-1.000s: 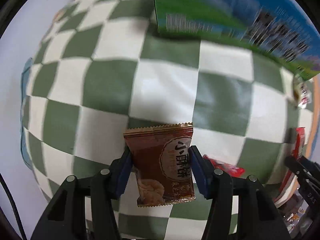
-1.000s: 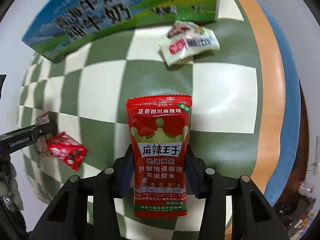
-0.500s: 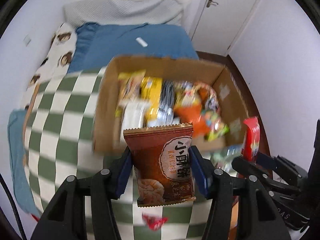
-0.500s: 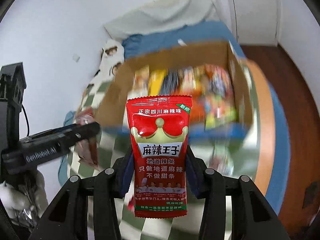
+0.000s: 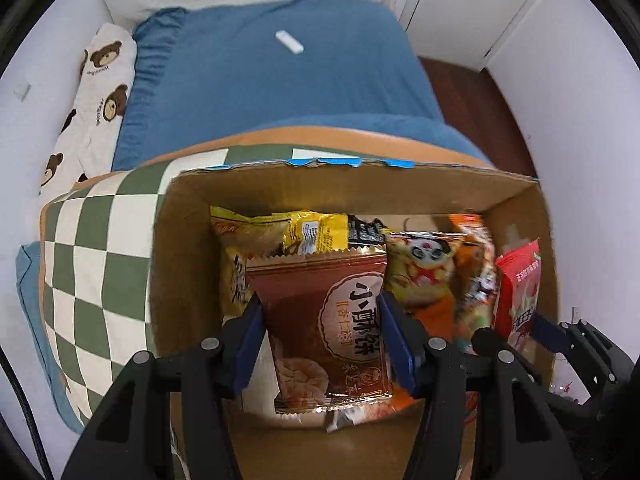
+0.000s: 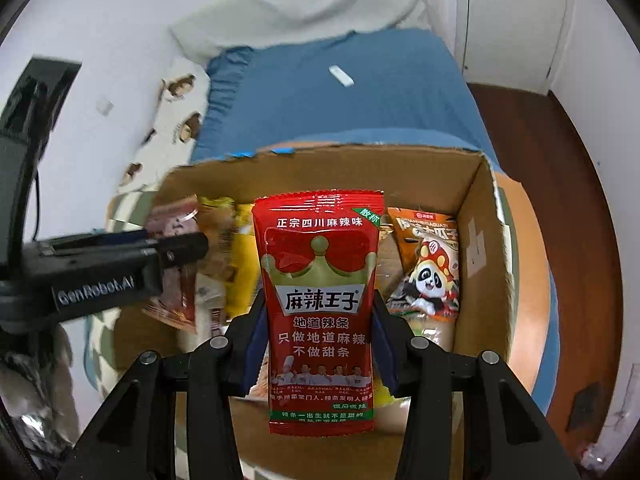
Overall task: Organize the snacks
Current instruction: 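Lower both packets into the cardboard box and open both tools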
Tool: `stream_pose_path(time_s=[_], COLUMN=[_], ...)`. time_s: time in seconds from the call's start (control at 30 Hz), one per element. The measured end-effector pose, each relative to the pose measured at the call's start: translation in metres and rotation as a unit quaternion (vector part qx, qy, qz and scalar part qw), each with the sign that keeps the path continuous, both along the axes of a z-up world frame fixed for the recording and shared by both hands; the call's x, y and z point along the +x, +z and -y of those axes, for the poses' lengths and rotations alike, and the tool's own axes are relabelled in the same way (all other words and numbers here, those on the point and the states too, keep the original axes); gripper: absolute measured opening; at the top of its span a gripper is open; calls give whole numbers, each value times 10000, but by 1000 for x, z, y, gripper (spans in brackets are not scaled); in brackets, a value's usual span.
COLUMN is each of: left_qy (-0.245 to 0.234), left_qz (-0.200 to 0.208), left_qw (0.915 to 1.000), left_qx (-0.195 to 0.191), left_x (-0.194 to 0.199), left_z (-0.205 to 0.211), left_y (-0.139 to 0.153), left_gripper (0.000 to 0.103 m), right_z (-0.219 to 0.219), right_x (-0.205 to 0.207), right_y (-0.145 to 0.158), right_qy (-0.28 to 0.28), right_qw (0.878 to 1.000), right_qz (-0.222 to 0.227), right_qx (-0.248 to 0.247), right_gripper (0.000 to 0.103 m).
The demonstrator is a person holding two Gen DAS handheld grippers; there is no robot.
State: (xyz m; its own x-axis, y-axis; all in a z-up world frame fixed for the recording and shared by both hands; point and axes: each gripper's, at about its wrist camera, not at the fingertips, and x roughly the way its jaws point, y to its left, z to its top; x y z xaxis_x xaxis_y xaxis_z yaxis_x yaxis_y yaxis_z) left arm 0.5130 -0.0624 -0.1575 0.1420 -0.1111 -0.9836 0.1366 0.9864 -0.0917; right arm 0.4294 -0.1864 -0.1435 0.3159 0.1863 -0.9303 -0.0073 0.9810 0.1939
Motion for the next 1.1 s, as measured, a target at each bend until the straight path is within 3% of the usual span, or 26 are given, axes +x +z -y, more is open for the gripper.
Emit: stream_pose_path(time_s=[0.17, 0.23, 0.27, 0.33, 0.37, 0.4, 0.73, 1.1], left_qy=[-62, 7, 73, 158, 191, 190, 185, 261], left_qz=[-333, -483, -555, -600, -573, -533, -267, 102], left_qw=[9994, 9988, 9984, 9981, 9982, 9984, 9993, 9995], left_qx=[3, 22, 17, -48, -49, -36, 157, 141], left_x=[17, 19, 19, 21, 20, 20, 4, -41], left_z=[5, 5, 4, 1, 0, 0, -3, -13], left_y=[-28, -35, -39, -45, -46, -47, -39, -20], left_gripper=[55, 55, 56, 76, 94, 98, 98, 98], right_z=[7, 9, 9, 11, 13, 14, 20, 15], right_x=[22, 29, 31, 36, 38, 38, 30, 1], right_y=[-32, -46, -53, -59, -63, -64, -57, -43], right_qy=[-91, -111, -133, -143, -157, -177, -198, -175], right_qw=[9992, 9985, 9979, 9970, 9967, 9964, 9964, 9962], right_qz=[-335, -518, -612, -729, -746, -778, -726, -600], right_qx=[-172, -157, -184, -212, -262, -271, -396, -611], right_gripper=[49, 56, 66, 86, 95, 97, 98, 98])
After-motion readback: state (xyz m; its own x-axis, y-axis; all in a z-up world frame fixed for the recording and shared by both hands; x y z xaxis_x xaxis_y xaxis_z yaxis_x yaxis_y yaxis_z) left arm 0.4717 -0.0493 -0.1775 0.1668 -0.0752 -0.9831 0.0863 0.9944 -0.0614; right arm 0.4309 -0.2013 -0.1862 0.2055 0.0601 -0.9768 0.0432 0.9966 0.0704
